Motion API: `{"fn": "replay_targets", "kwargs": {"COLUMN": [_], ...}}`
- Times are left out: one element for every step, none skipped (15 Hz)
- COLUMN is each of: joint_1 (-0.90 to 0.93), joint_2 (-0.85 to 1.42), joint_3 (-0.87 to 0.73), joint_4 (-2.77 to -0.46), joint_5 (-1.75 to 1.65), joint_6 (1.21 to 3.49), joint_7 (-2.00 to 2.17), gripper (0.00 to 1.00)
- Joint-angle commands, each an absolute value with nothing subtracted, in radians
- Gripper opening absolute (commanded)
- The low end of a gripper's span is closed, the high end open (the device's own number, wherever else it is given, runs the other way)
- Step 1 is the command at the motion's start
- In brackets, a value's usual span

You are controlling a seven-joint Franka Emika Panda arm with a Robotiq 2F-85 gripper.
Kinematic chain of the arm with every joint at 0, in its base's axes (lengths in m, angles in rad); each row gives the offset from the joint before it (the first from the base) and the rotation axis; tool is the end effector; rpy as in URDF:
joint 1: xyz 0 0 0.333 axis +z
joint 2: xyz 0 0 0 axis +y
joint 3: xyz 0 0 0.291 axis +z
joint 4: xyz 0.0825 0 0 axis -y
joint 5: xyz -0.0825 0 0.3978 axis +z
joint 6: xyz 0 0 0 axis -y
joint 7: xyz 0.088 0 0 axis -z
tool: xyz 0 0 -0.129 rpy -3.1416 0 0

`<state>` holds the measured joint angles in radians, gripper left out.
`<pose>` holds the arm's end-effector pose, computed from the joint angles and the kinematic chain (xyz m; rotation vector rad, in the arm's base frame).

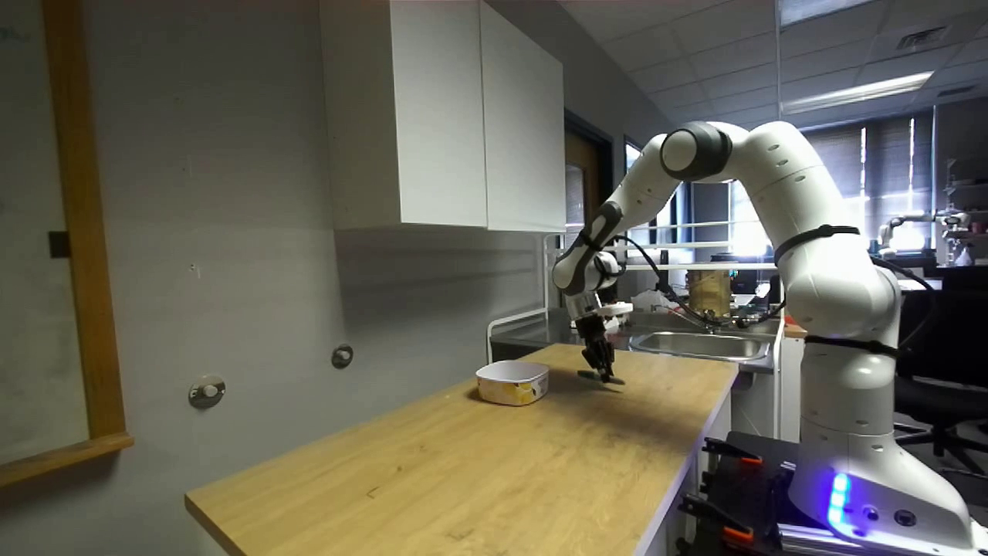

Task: Put the pen inside the container.

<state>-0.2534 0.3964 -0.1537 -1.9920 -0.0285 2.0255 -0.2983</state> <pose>0.5106 -0.2249 0.1867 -3.0418 0.1379 0.5628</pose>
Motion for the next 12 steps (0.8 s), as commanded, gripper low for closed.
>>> {"fn": "replay_targets", "kwargs": {"joint_1": [-0.230,-0.222,-0.211,-0.198,-0.186,-0.170,-0.158,-0.143,-0.129,-0.118,-0.107,-0.098], "joint_2": [0.320,0.304,0.288,0.277,0.267,0.262,0.258,0.257,0.260,0.264,0.274,0.284], "joint_3": [-0.150,-0.148,-0.143,-0.138,-0.132,-0.125,-0.119,-0.113,-0.105,-0.100,-0.094,-0.089], "joint_4": [-1.980,-1.972,-1.960,-1.943,-1.928,-1.905,-1.886,-1.864,-1.840,-1.819,-1.793,-1.770], "joint_5": [-0.067,-0.076,-0.084,-0.091,-0.098,-0.106,-0.113,-0.122,-0.130,-0.138,-0.148,-0.156], "joint_6": [1.966,1.949,1.928,1.907,1.884,1.860,1.837,1.815,1.792,1.774,1.755,1.738], "joint_7": [-0.278,-0.275,-0.272,-0.265,-0.264,-0.259,-0.257,-0.252,-0.247,-0.244,-0.239,-0.237], "gripper": [0.05,0.05,0.05,0.05,0.05,0.05,0.05,0.05,0.05,0.05,0.05,0.05]}}
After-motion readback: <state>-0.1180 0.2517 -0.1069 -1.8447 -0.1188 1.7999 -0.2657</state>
